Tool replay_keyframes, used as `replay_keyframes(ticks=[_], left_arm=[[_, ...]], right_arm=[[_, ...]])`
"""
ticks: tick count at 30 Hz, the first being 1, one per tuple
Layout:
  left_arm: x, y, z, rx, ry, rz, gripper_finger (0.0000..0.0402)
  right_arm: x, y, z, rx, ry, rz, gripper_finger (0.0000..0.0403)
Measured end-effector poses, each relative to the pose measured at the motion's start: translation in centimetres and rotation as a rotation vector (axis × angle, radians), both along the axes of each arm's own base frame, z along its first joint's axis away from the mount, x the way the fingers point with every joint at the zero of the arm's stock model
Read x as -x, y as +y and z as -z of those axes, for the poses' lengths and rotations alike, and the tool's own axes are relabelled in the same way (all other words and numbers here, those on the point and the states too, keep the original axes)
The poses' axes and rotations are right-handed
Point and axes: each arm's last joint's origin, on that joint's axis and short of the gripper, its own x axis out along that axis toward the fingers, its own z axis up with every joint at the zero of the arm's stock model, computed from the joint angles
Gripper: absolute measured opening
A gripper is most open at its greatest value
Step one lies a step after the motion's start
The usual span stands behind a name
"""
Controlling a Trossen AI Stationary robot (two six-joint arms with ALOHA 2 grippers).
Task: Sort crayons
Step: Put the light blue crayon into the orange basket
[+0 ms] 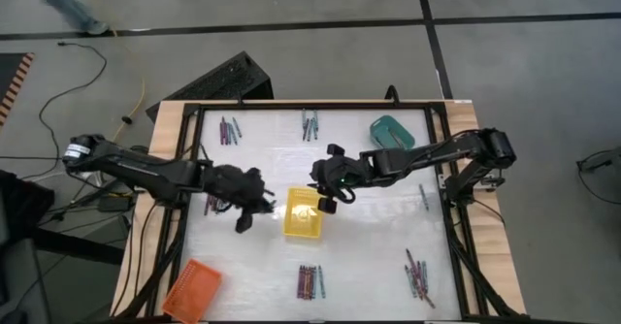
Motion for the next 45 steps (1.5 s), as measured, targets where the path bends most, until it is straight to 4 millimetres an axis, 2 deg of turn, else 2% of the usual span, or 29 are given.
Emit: replay_keyframes(ticks=[6,10,15,21,26,31,37,45], left_arm=[[2.1,-3.2,-3.4,0.078,0.175,-0.101,0.0009],[3.8,-5.9,-3.8,0.209,0.277,-0.155,0.0009],[5.9,-9.7,-2.9,0.369,0.397,-0.242,0.0009],[7.6,-15.2,-0.4,0.526,0.565,-0.335,0.001],[8.5,-19.1,1.4,0.583,0.662,-0.429,0.0011],[9.0,-22.2,2.0,0.612,0.747,-0.495,0.0011],[9.6,-23.9,3.7,0.524,0.914,-0.581,0.0012],[9.2,-23.4,4.4,0.463,0.932,-0.65,0.0012]], right_arm=[[0.4,0.7,0.4,0.036,0.064,-0.036,0.0138],[0.9,1.2,0.9,0.046,0.129,-0.053,0.0137],[1.4,1.9,1.4,0.069,0.196,-0.09,0.0137],[2.1,2.8,1.8,0.09,0.268,-0.134,0.0136],[2.5,3.5,2.0,0.113,0.3,-0.17,0.0136],[2.7,4.1,2.1,0.122,0.312,-0.195,0.0136],[3.0,4.8,2.1,0.134,0.324,-0.224,0.0136],[3.3,5.4,2.2,0.139,0.342,-0.244,0.0136]])
